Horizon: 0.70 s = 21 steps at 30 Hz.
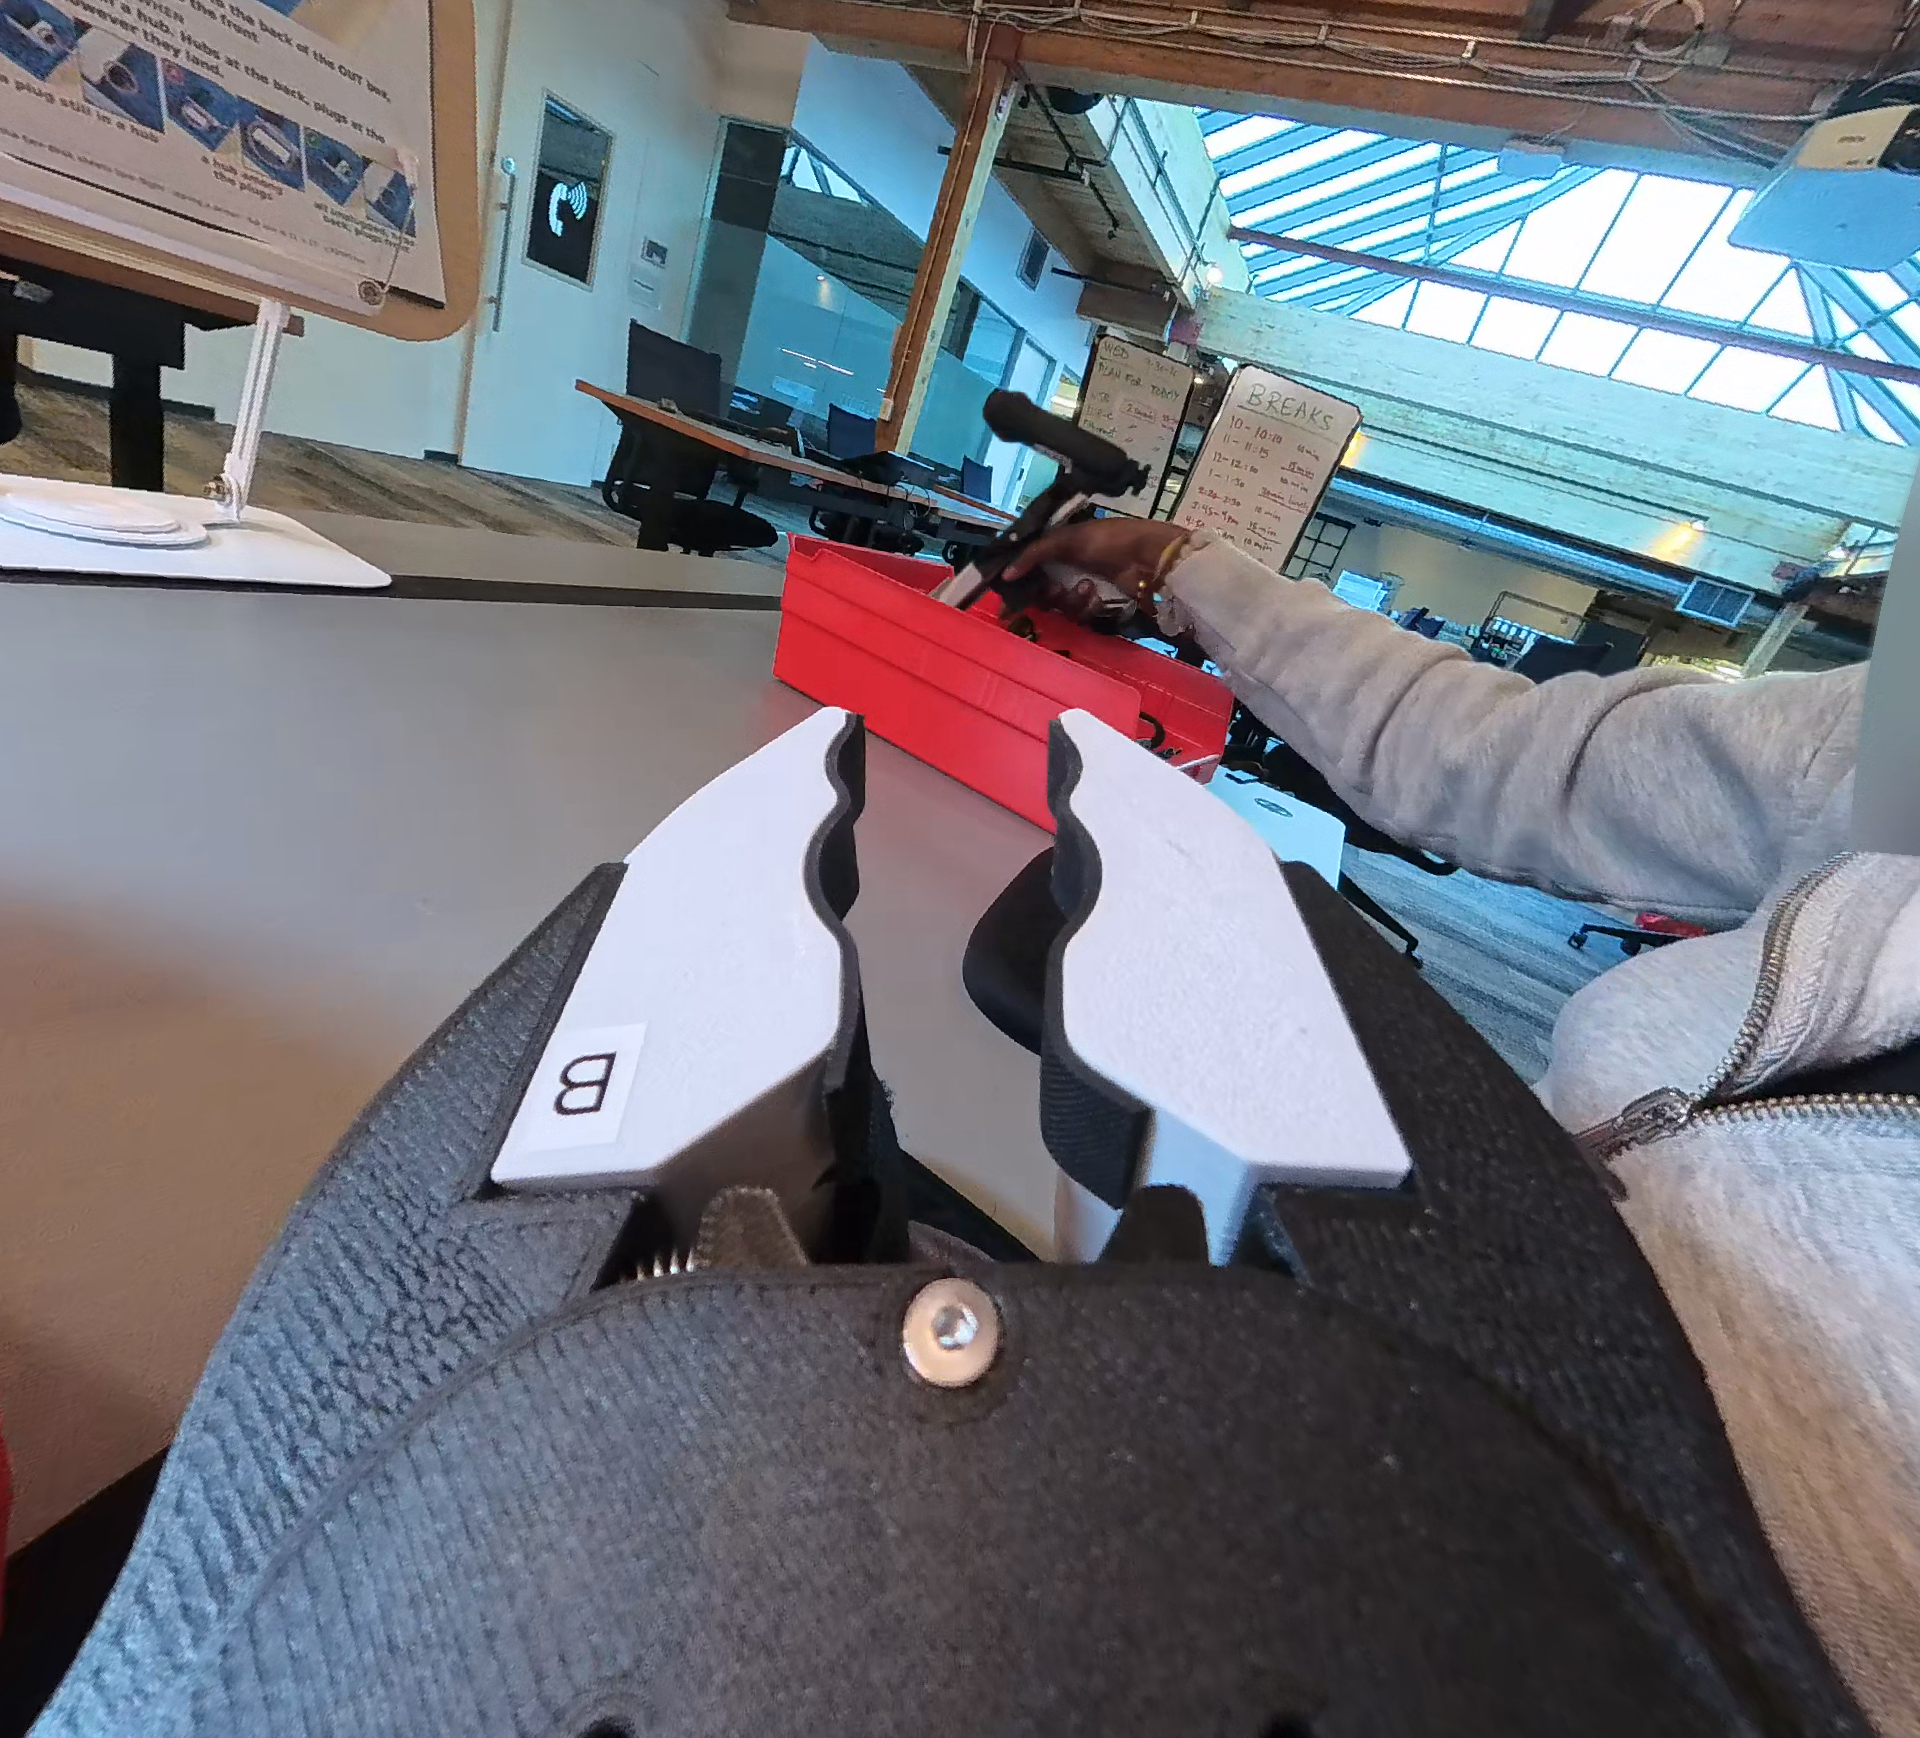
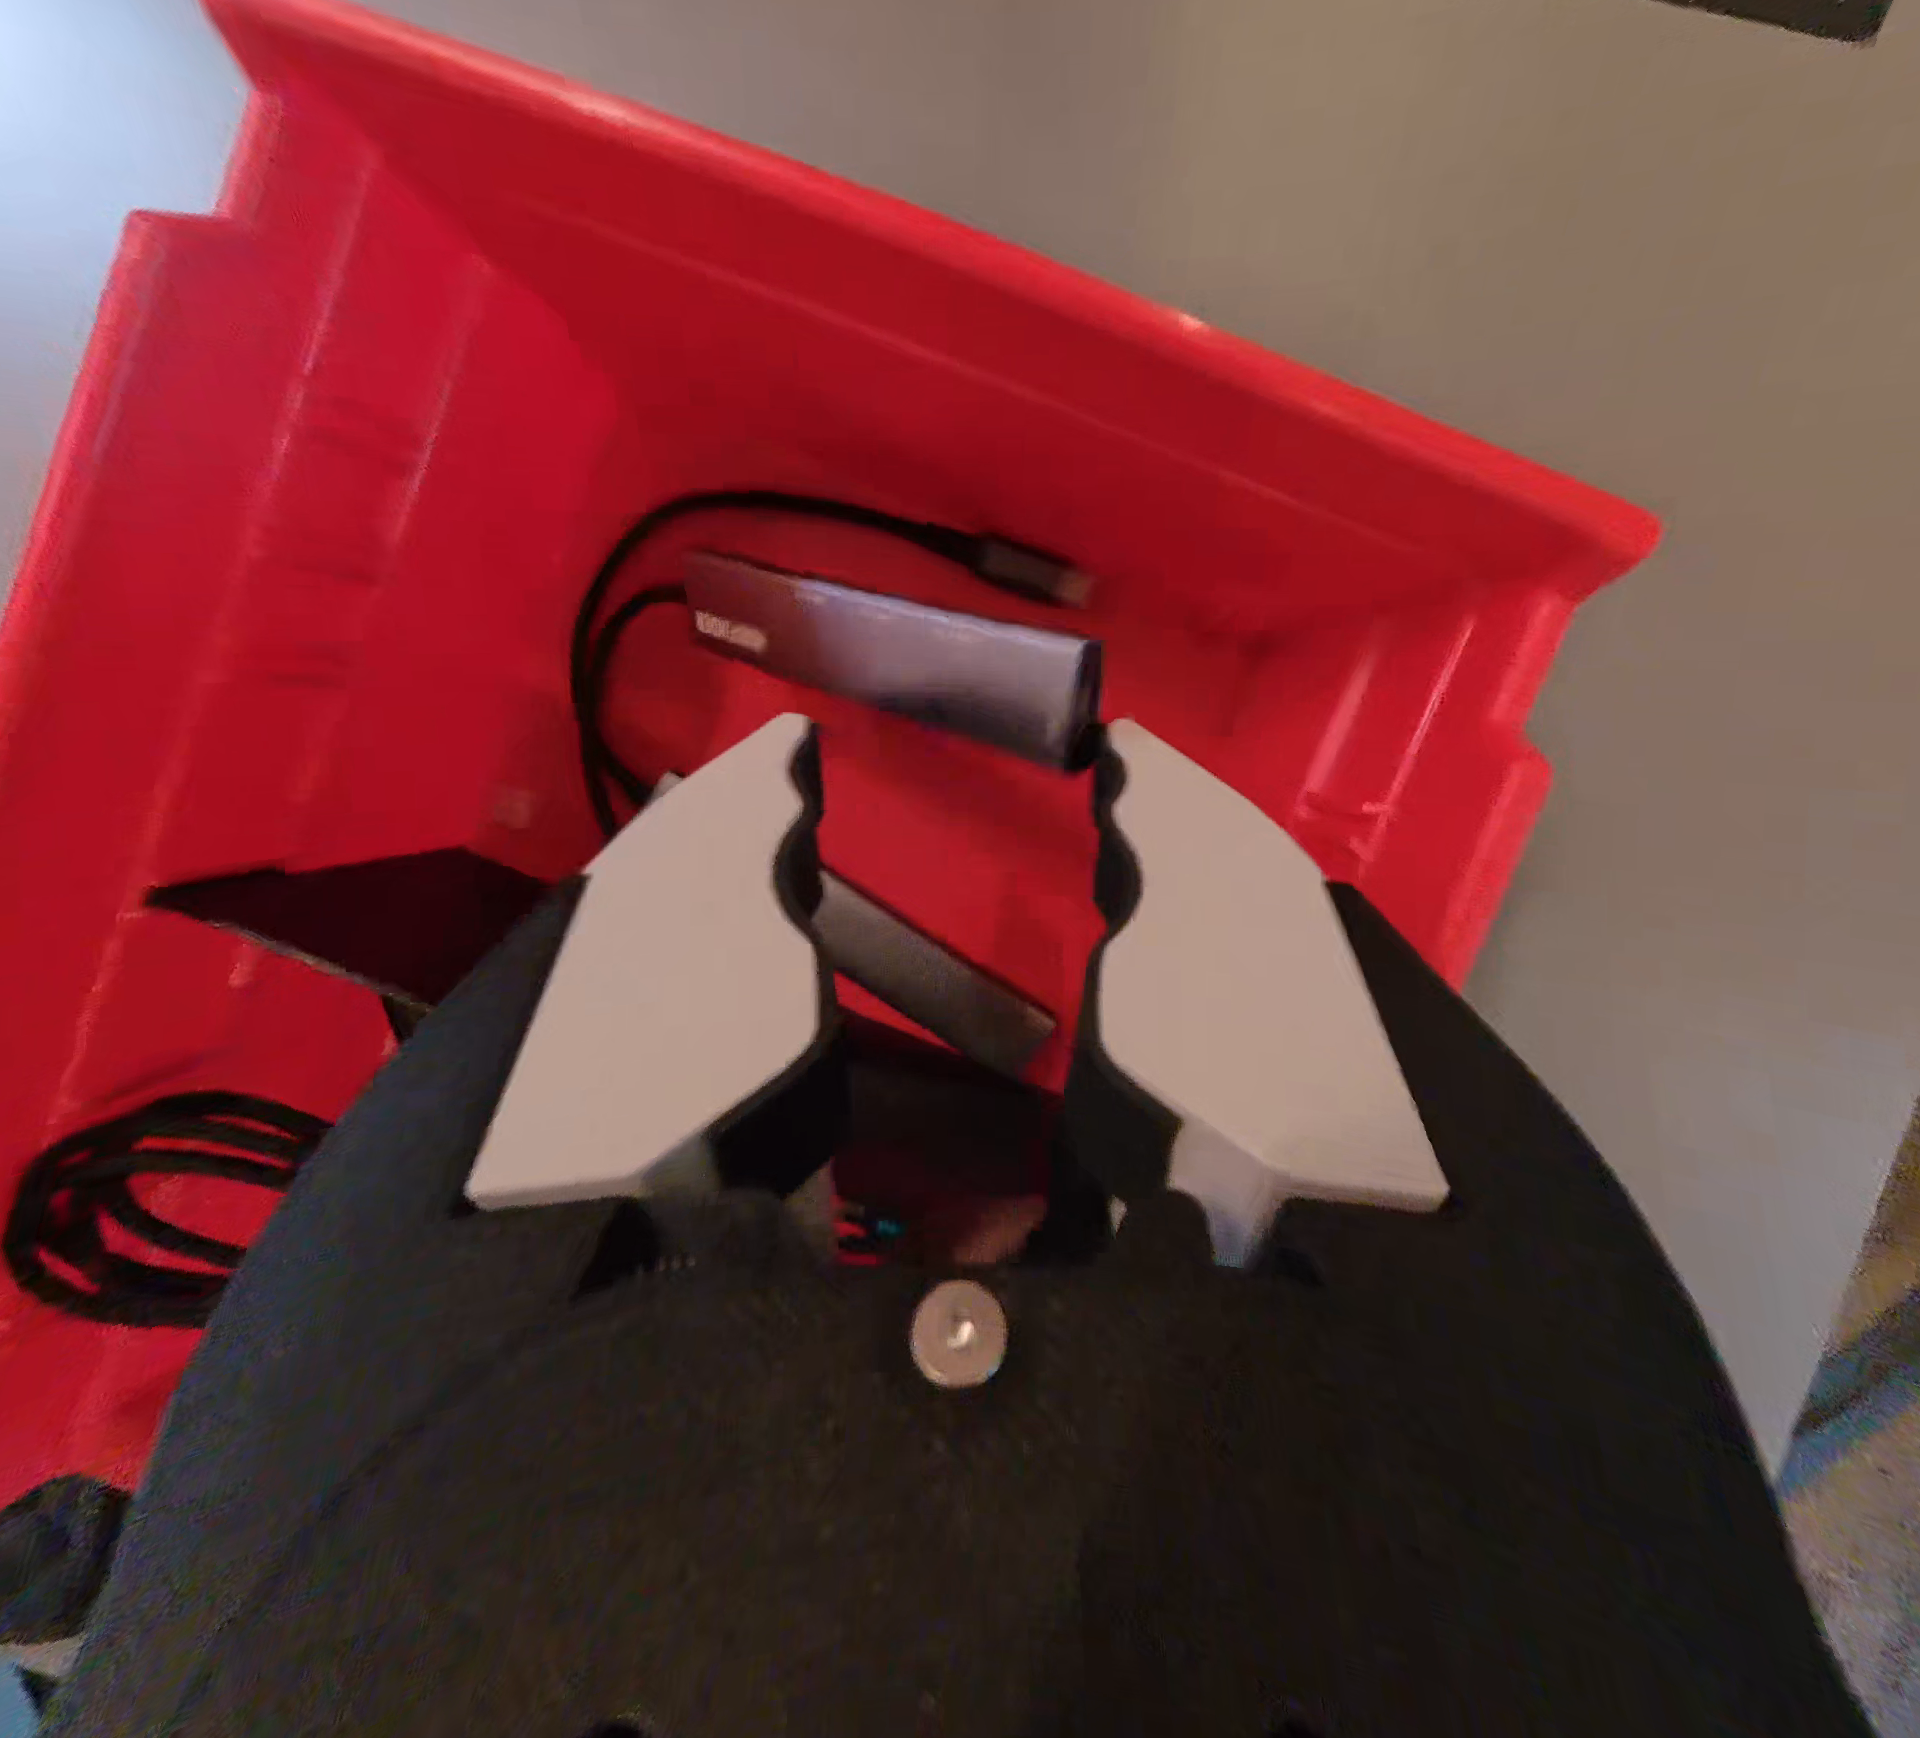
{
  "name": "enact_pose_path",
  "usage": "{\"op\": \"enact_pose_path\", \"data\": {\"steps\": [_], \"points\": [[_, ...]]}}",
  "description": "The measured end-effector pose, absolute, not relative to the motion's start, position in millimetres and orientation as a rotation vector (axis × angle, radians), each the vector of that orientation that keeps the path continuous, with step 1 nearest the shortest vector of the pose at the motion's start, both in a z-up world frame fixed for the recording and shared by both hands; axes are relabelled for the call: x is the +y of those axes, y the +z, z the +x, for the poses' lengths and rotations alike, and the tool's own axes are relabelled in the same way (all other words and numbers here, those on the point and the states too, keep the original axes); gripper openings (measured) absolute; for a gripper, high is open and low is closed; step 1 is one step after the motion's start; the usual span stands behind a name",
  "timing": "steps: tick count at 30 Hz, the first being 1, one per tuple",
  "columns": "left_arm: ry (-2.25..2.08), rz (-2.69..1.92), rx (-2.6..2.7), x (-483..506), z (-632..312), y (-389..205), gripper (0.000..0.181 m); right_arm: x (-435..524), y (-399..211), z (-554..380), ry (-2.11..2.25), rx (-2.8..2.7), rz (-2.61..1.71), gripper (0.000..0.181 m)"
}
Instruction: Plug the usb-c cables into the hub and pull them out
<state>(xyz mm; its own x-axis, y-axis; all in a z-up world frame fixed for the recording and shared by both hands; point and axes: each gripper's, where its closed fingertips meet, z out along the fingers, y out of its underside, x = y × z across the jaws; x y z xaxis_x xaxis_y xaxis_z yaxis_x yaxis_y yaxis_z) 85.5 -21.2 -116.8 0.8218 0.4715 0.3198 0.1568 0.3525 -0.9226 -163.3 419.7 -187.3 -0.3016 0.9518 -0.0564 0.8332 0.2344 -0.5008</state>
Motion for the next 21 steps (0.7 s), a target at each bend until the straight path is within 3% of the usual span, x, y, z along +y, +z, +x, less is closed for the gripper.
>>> {"op": "enact_pose_path", "data": {"steps": [4,6,9,14,17,21], "points": [[0.216,-1.216,-0.61,-20.9,85.1,-117.2,0.033,415.5,-159.1,-146.2,0.712,-2.25,-1.487,0.081],[0.219,-1.215,-0.608,-21.0,85.4,-117.1,0.033,410.7,-142.9,-128.7,0.781,-2.288,-1.338,0.072],[0.219,-1.216,-0.607,-20.8,85.4,-117.1,0.033,408.3,-134.1,-102.1,0.855,-2.367,-1.163,0.034],[0.225,-1.221,-0.606,-20.4,85.4,-117.2,0.033,409.0,-159.0,-90.2,0.779,-2.468,-1.051,0.027],[0.225,-1.229,-0.607,-19.5,85.2,-118.0,0.033,414.3,-161.8,-97.7,0.716,-2.431,-1.006,0.004],[0.215,-1.224,-0.611,-19.9,84.6,-118.1,0.033,415.6,-159.3,-106.4,0.794,-2.398,-1.11,0.004]]}}
